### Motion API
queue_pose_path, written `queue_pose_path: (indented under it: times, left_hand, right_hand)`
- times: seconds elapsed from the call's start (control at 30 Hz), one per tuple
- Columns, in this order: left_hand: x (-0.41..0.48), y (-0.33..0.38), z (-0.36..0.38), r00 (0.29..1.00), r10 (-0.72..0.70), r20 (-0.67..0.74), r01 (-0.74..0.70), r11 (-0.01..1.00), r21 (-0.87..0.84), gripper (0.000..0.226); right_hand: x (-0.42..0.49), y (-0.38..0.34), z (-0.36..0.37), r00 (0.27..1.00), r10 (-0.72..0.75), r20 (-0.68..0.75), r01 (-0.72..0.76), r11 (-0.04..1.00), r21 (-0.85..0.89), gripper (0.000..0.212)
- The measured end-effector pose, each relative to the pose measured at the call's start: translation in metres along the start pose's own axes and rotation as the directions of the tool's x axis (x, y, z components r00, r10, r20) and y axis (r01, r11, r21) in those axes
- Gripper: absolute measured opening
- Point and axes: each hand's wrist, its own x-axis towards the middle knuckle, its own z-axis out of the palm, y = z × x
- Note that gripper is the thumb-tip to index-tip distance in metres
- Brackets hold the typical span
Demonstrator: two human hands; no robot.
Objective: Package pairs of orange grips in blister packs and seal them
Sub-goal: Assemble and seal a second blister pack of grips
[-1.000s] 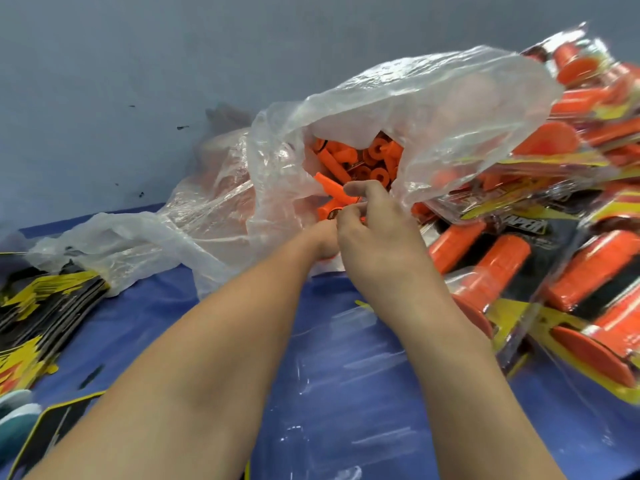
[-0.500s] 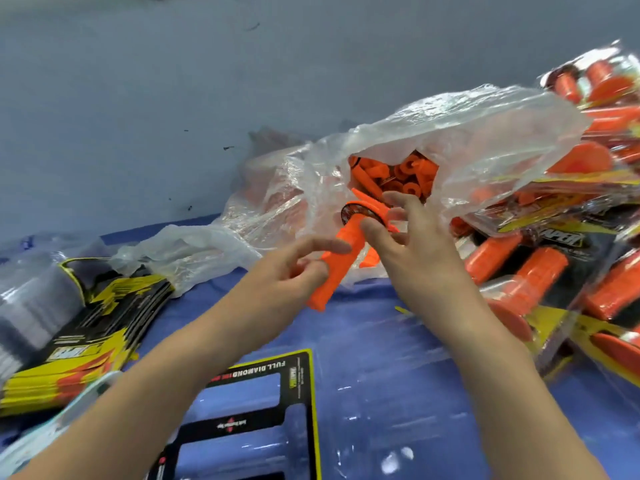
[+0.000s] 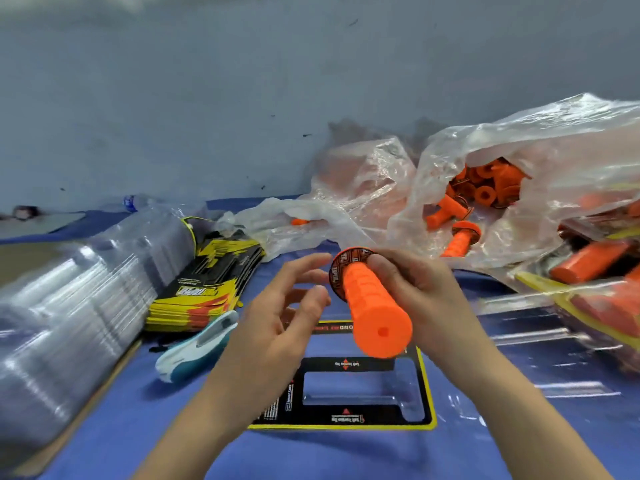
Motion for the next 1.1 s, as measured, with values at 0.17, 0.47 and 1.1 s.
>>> queue_pose_path:
  times: [0.17,0.47,1.1]
  left_hand:
    - [-0.001,-0.007,-0.006,0.986,-0.167,0.020,0.167,0.965,-0.201,0.023]
    - [-0.007,-0.014,-0.013,0.983,-0.160,-0.092,0.154,0.985,-0.078,0.017]
    - [0.002,-0.009,-0.005,0.978,-0.203,0.041,0.205,0.978,-0.040,0.030]
  right_hand:
    - [-0.001,-0.001,0.019,0.983,0.139,0.118,-0.157,0.976,0.153,0.022]
    - [-0.003,-0.001,0.021,0.950,0.173,0.261,-0.199,0.977,0.074,0.021]
    - [-0.010,-0.001,0.020,0.959,-0.245,-0.141,0.112,0.787,-0.606,0.018]
